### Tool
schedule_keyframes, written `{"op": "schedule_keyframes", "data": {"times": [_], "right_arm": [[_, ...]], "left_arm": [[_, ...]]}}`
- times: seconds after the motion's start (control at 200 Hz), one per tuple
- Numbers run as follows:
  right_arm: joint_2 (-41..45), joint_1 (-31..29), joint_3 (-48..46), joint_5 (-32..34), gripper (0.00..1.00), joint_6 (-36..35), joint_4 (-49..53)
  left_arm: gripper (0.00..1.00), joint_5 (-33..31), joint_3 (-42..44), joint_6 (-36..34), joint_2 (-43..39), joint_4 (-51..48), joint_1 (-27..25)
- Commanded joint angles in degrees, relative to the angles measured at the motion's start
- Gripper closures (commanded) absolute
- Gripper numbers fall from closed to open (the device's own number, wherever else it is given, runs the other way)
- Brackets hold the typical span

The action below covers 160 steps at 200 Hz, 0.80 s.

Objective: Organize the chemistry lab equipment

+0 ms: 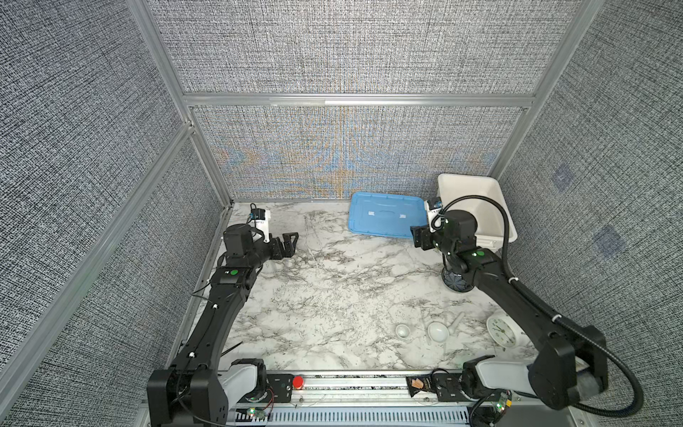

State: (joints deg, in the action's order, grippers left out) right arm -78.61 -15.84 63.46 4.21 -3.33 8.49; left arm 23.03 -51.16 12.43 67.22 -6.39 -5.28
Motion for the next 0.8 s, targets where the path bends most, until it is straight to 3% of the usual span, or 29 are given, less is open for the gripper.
{"op": "schedule_keyframes", "data": {"times": [0.0,0.19,0.325,0.54,0.615,0.69,0.795], "right_arm": [[-4.27,0.02,5.54,0.35,0.18,-0.94,9.21],[-12.88,-1.19,13.01,-5.49,0.18,-0.21,12.87],[-20.34,-1.48,19.5,-4.93,0.18,2.38,17.57],[-31.42,-5.01,29.42,-12.1,0.22,6.91,19.64],[-34.88,-6.91,32.46,-12.33,0.22,6.8,19.69],[-38.61,-7.91,35.8,-13.46,0.22,8.32,19.57],[-43.09,-9.17,39.95,-14.87,0.22,10.9,18.82]], "left_arm": [[0.01,-0.94,-3.42,-3.41,2.92,-4.93,-3.81],[0.01,-4.6,-7.23,-2.73,9.07,-6.76,-9.25],[0.01,-7.24,-10.78,-2.56,13.62,-8.28,-11.91],[0.01,-12.08,-14.92,-1.84,16.47,-10.06,-12.48],[0.01,-15.64,-15.45,-1.82,16.19,-11.76,-12.48],[0.01,-23.29,-15.93,0.99,15.38,-14.55,-12.34],[0.01,-27.35,-15.67,-0.46,14.0,-16.8,-11.78]]}}
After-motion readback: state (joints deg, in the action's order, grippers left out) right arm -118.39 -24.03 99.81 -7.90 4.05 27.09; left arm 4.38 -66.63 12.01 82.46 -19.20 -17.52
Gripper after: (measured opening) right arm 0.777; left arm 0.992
